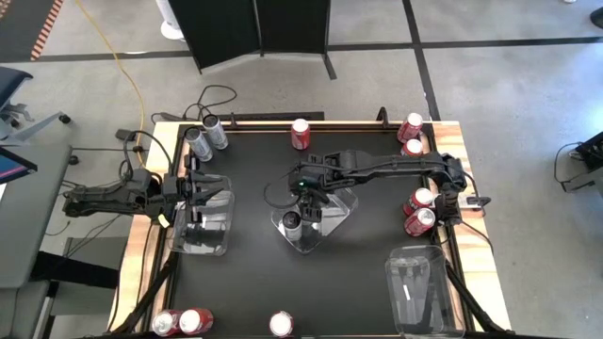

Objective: Sort soda cans
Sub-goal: Put the white soda can into the middle transparent bin

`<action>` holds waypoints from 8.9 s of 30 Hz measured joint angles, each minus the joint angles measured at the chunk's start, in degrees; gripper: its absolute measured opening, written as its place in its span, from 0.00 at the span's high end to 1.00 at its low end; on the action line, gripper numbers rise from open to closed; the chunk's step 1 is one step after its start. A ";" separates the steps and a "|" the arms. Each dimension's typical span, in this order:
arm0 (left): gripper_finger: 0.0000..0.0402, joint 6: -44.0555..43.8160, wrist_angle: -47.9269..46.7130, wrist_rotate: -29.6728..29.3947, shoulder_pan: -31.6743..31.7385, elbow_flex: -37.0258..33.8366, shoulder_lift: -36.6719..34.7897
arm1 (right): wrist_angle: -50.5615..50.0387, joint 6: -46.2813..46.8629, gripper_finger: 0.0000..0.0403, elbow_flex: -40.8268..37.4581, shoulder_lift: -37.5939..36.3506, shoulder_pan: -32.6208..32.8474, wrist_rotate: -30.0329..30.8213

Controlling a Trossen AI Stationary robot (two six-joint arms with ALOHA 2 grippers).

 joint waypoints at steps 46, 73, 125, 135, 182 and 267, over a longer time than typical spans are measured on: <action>0.66 -0.52 1.31 -23.60 0.02 0.04 0.03 | 1.37 -20.96 0.18 2.07 -14.45 -23.51 1.53; 0.36 -5.17 -17.36 -36.89 7.04 35.61 44.30 | 0.07 -27.30 0.18 1.92 -14.47 -30.47 -5.23; 0.11 -18.18 -95.75 -9.10 59.33 92.71 91.98 | 5.70 -31.63 0.18 -6.74 -14.82 -33.36 -25.03; 0.07 -17.65 -96.67 -9.86 59.52 92.26 97.53 | 5.13 -31.65 0.18 -6.92 -14.82 -33.16 -25.01; 0.07 -17.27 -98.72 -1.03 63.10 92.26 97.42 | 8.35 -32.11 0.18 -12.24 -14.82 -33.16 -26.39; 0.08 -14.40 -77.96 3.62 66.99 70.71 87.12 | 13.53 -31.64 0.18 -12.24 -14.80 -33.16 -26.43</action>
